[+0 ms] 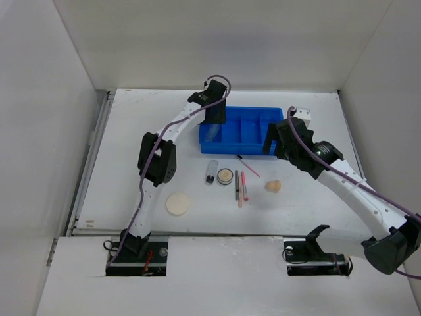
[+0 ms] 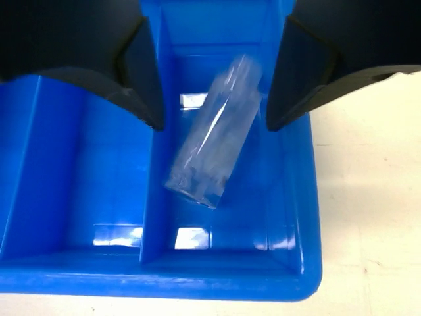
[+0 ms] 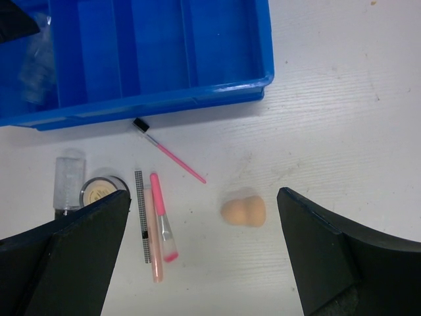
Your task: Organize the makeup
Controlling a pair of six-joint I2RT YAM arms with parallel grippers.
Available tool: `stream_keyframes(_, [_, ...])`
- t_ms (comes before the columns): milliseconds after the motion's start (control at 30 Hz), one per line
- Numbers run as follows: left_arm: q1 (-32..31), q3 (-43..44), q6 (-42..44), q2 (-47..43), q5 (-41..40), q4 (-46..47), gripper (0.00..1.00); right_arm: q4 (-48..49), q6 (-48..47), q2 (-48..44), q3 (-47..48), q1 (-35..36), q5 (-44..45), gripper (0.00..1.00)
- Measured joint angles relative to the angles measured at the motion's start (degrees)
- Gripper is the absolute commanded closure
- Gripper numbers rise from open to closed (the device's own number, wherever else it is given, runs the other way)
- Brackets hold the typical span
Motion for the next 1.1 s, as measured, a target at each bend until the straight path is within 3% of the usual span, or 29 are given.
stream_keyframes(300, [-0.61,-1.55,-0.46,-2.34,-0.96,-0.33,0.33,-1.27,0.87,-1.57,-0.66,0.00,0.11,0.00])
stream_keyframes(567, [-7.02,-24.92,-2.47,-25.20,-5.35,3.30,0.43,-1.55,1.95,-4.98,-2.25,0.00,0.52,0.00])
stream_keyframes(733, [-12.13,-38.07,-3.98,-36.26,-5.38,7.04,0.43,-1.62,2.38,-4.87,-3.52,0.00,0.50,0.00])
stream_keyframes(933, [-13.75,-48.24,-5.42,-34.05,-3.80,10.32,0.44,-1.57,2.56,-4.79,-3.54,0.00,0.50,0.00])
stream_keyframes(1100, [-13.73,-50.10,-5.79,-29.16,-3.43,12.63,0.44,-1.57,2.58,-3.96,-3.54,0.00,0.42,0.00])
